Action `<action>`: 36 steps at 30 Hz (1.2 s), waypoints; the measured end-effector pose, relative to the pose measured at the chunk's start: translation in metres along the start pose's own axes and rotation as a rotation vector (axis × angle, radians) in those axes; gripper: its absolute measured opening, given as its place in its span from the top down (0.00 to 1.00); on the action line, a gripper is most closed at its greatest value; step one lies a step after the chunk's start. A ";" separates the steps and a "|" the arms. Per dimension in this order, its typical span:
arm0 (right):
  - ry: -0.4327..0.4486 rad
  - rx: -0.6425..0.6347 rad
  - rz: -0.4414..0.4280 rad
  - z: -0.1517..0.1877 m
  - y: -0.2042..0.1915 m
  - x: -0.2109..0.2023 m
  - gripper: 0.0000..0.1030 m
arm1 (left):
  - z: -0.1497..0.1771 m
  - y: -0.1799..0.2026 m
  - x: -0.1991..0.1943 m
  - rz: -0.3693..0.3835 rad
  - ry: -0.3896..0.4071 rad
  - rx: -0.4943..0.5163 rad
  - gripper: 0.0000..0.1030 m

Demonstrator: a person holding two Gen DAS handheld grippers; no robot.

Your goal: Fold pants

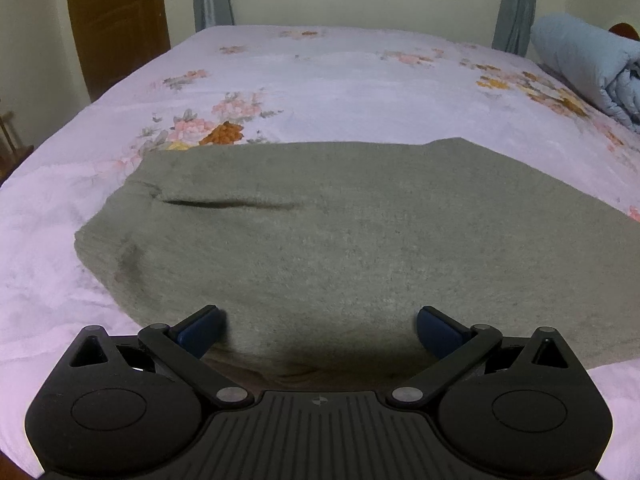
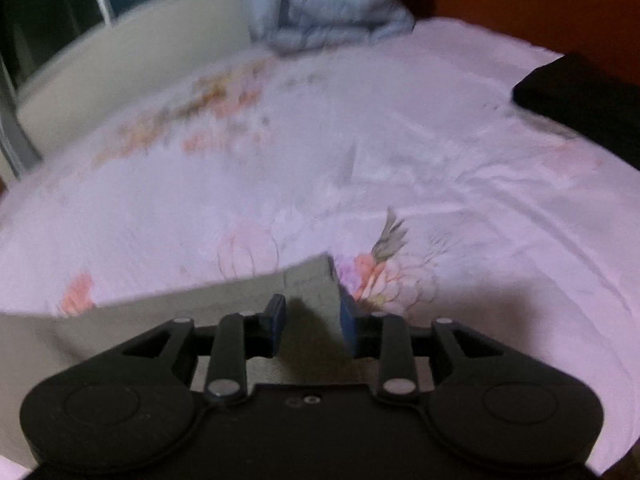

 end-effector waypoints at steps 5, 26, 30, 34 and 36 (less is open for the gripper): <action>0.111 -0.208 0.133 0.007 -0.021 -0.025 1.00 | 0.000 0.001 0.004 0.000 0.003 -0.004 0.00; 0.081 -0.306 0.065 0.018 -0.029 -0.023 1.00 | 0.000 0.004 0.011 0.005 -0.007 0.009 0.00; 0.180 -0.365 0.070 0.009 -0.039 -0.042 1.00 | 0.001 0.003 0.011 0.005 -0.006 0.007 0.00; 0.335 -0.349 0.066 -0.017 -0.040 -0.070 1.00 | 0.002 0.003 0.012 0.003 -0.006 0.015 0.00; 0.276 -0.328 0.061 -0.024 -0.037 -0.053 1.00 | 0.002 0.004 0.013 0.000 -0.009 0.017 0.00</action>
Point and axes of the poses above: each gripper's, at about its wrist camera, not at the fingertips, and x roughly the way its jaws point, y to its right, z to its underside, the point moved 8 cm from there along x, roughly the way its jaws point, and after that the axes turned 10 degrees about -y, right-handed, at the moved point
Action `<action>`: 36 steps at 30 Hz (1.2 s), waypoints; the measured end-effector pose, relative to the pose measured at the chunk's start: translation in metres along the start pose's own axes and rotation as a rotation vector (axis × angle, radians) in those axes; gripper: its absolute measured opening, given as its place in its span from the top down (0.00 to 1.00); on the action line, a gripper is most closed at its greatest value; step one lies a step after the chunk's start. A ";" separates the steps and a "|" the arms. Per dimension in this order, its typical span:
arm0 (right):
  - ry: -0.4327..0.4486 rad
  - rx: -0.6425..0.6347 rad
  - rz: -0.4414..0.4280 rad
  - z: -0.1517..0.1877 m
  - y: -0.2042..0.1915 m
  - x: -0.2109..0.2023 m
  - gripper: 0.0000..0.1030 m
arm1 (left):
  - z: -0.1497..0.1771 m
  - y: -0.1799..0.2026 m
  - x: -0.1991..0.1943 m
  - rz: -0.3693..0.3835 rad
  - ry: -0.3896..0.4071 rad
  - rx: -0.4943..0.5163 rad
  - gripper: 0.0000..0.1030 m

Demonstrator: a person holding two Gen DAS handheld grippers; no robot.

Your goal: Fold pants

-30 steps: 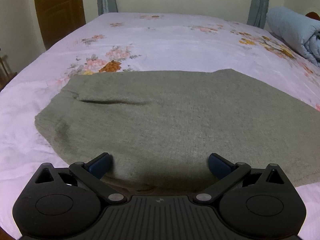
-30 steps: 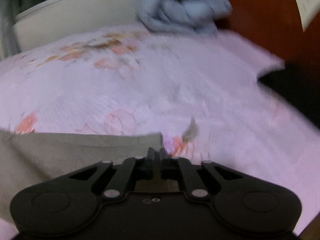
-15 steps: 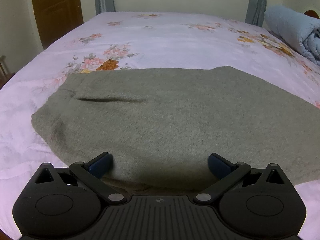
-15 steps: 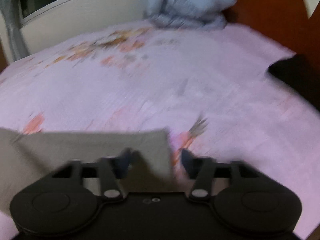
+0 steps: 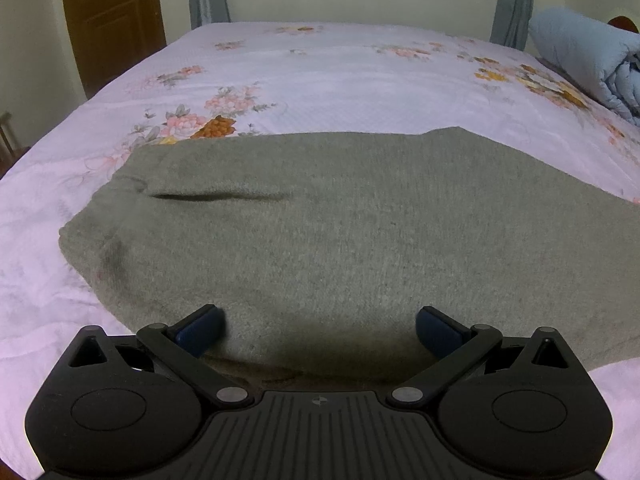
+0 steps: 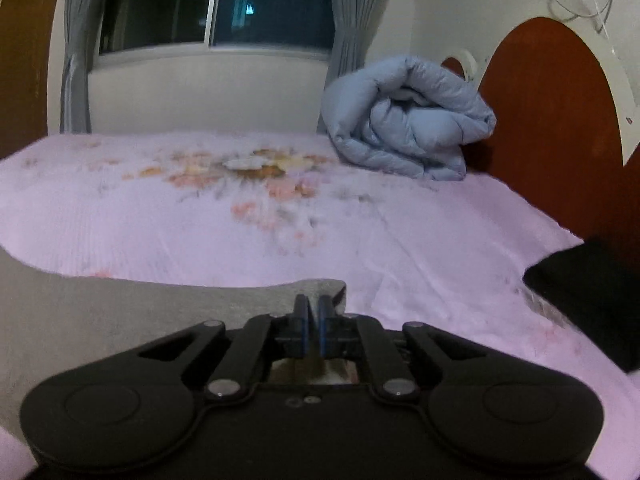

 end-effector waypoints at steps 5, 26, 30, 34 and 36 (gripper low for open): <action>-0.212 0.155 -0.039 0.037 0.021 0.054 0.90 | -0.002 -0.002 -0.001 -0.005 -0.016 0.009 0.00; -0.145 1.034 -0.408 0.139 0.042 -0.002 0.97 | 0.012 -0.082 0.004 0.023 -0.022 -0.142 0.00; -0.109 0.999 -0.389 0.131 0.050 -0.012 1.00 | 0.013 -0.088 0.017 0.045 -0.048 -0.166 0.00; -0.051 0.764 -0.243 0.098 0.041 -0.033 1.00 | 0.015 -0.096 0.023 0.085 -0.060 -0.214 0.00; -0.130 0.734 -0.184 0.115 0.038 -0.017 1.00 | 0.016 -0.096 0.025 0.090 -0.057 -0.214 0.00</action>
Point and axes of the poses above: each gripper's, at about its wrist camera, not at the fingertips, and x roughly the way its jaws point, y to its right, z to its underside, the point moved 8 cm from there along x, roughly the way its jaws point, and after that the axes turned 10 degrees about -y, right-handed, at the moved point
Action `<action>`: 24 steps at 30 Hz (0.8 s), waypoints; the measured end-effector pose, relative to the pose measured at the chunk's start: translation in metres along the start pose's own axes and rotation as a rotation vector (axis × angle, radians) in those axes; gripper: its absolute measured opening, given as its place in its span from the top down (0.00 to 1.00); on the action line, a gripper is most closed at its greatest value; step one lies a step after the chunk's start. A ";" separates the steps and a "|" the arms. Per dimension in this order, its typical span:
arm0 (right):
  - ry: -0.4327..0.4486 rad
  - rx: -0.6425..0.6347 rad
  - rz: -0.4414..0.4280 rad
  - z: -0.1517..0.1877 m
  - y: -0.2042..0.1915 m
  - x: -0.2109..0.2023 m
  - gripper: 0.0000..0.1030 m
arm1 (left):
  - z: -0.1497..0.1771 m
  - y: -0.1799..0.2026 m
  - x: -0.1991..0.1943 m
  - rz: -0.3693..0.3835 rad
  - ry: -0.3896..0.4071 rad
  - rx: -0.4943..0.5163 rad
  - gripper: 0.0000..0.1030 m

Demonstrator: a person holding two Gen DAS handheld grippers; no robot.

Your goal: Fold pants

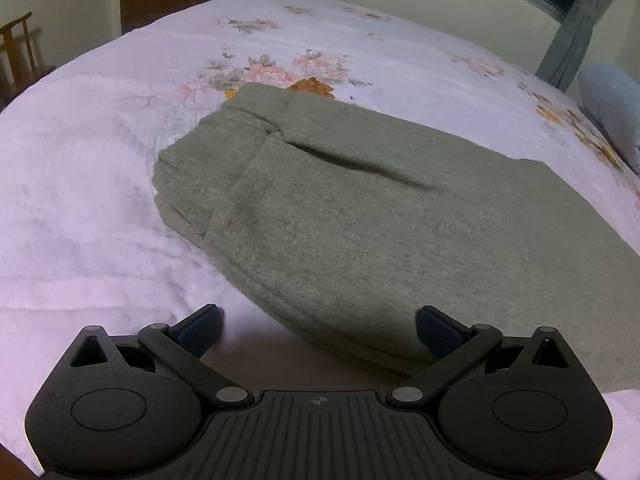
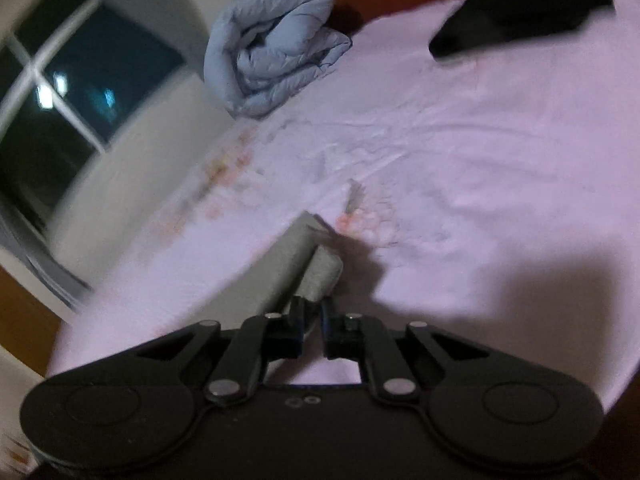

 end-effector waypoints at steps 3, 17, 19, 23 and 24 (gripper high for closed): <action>-0.023 0.094 -0.053 0.007 0.019 0.015 1.00 | 0.000 0.001 0.001 0.005 -0.002 0.001 0.00; 0.003 0.333 -0.201 0.009 0.005 0.011 0.94 | 0.001 0.000 -0.008 -0.014 0.029 0.025 0.00; -0.002 0.371 -0.233 0.009 0.003 0.014 0.92 | 0.002 -0.002 -0.012 -0.029 0.045 0.024 0.00; 0.036 0.318 -0.216 0.009 -0.008 0.001 1.00 | 0.009 -0.006 -0.016 -0.043 0.060 0.006 0.00; 0.056 0.290 -0.207 0.008 -0.013 -0.006 1.00 | 0.009 -0.007 -0.016 -0.042 0.060 0.001 0.00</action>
Point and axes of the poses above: each gripper's, at about its wrist camera, not at the fingertips, and x roughly the way its jaws point, y to its right, z to its underside, the point moved 8 cm from there along x, roughly the way its jaws point, and after that the axes turned 10 degrees about -y, right-handed, at the moved point
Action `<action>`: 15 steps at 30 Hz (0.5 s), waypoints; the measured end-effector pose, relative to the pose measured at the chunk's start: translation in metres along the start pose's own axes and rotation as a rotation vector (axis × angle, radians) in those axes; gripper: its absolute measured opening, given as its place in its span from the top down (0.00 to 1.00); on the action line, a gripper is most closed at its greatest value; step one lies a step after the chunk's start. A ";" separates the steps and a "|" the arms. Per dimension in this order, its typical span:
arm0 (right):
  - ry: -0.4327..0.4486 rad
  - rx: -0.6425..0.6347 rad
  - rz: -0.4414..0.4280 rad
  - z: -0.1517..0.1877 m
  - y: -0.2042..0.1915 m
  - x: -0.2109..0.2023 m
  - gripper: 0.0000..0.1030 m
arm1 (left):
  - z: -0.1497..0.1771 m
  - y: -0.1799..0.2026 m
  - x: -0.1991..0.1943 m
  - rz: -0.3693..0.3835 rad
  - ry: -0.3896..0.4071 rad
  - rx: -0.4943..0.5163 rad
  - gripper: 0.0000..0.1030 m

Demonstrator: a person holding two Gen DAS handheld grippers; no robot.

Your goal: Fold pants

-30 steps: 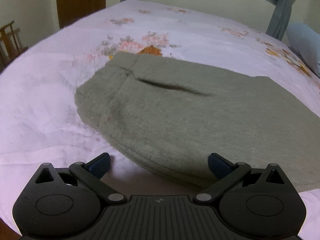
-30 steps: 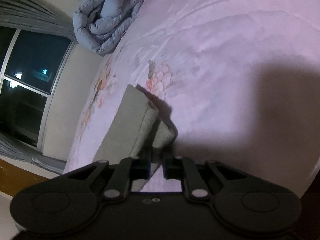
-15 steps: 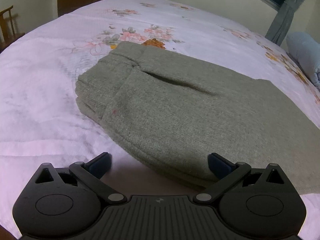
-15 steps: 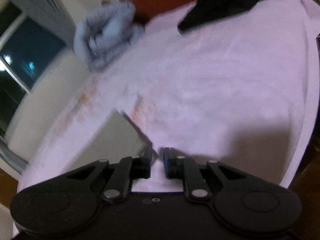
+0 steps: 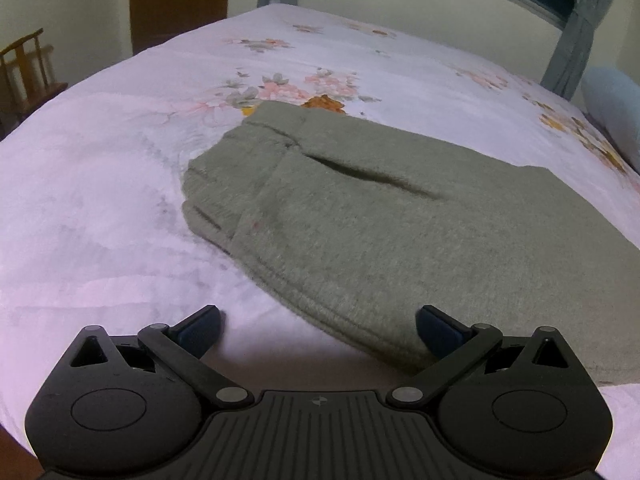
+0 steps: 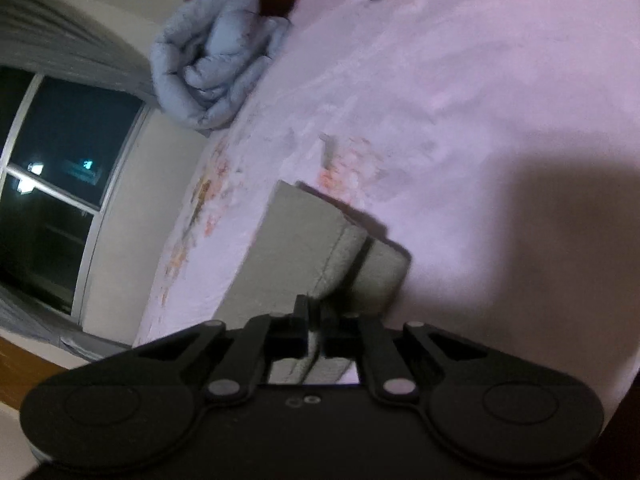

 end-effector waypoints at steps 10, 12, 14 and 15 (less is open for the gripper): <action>-0.062 0.035 0.101 0.010 0.034 0.003 1.00 | 0.000 -0.008 0.001 0.011 -0.029 0.011 0.00; -0.045 0.039 0.108 0.009 0.030 -0.012 0.93 | 0.000 -0.007 -0.008 0.024 -0.025 0.006 0.00; -0.017 0.010 0.115 0.016 0.019 -0.034 0.84 | 0.004 0.002 -0.022 0.085 -0.012 0.005 0.00; -0.037 -0.041 0.097 0.025 0.007 -0.036 0.84 | 0.009 0.014 -0.027 0.142 -0.015 0.015 0.00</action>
Point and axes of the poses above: each gripper's, at about its wrist camera, not at the fingertips, and x roughly the way its jaws point, y to its right, z to its underside, the point moved 8 cm from there along x, roughly the way its jaws point, and after that the axes turned 10 degrees about -y, right-handed, at the moved point
